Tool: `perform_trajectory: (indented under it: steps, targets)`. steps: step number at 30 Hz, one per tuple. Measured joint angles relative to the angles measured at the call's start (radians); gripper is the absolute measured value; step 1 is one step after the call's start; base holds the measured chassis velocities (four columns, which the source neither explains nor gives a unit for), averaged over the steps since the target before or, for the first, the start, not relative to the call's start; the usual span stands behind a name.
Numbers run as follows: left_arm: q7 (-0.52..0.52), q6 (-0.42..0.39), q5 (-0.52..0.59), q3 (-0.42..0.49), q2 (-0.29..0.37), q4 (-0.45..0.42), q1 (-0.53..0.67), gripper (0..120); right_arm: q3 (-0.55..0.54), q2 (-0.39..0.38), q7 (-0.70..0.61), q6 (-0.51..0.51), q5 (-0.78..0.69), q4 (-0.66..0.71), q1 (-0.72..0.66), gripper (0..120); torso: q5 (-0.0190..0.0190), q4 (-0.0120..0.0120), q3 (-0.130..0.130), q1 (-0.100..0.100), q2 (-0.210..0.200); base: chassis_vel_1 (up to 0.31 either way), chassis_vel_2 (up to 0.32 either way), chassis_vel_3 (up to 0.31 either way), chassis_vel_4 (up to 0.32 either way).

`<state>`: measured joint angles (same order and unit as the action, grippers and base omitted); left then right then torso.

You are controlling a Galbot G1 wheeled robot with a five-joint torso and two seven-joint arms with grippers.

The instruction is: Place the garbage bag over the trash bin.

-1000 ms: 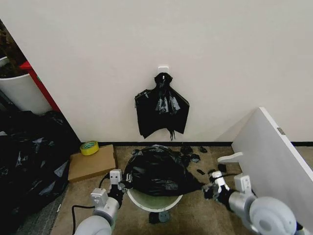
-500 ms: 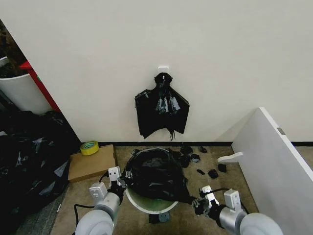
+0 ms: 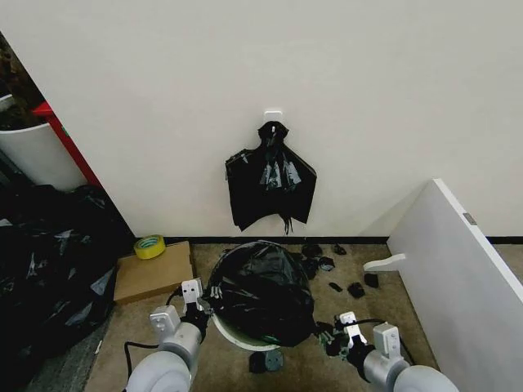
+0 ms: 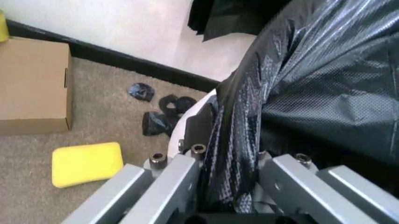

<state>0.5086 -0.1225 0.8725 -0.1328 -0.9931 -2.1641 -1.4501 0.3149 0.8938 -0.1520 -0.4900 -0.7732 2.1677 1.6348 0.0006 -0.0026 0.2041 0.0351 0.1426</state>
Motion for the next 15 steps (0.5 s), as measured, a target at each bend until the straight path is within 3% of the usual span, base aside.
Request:
perform_trajectory:
  steps: [5, 10, 15]
  targets:
    - [0.022, -0.001, 0.026, -0.004, -0.006, 0.008, 0.015, 1, 0.039, -0.008, -0.006, 0.002, 0.005, 0.035, 0.037, 48, 0.0, -0.0002, 0.0, 0.0, 0.0, 0.0, 0.0, 0.0, 0.0]
    - [0.083, -0.009, 0.086, -0.008, -0.01, 0.035, 0.052, 1, 0.114, -0.011, -0.005, 0.019, 0.06, 0.105, 0.095, 72, 0.0001, 0.0001, 0.0, 0.0, 0.0, 0.0, 0.0, 0.0, 0.0]
    - [0.124, -0.012, 0.131, -0.008, -0.013, 0.052, 0.083, 1, 0.15, -0.01, 0.009, 0.048, 0.143, 0.178, 0.155, 88, 0.0, 0.0, 0.0, 0.0, 0.0, 0.0, 0.0, 0.0, 0.0]
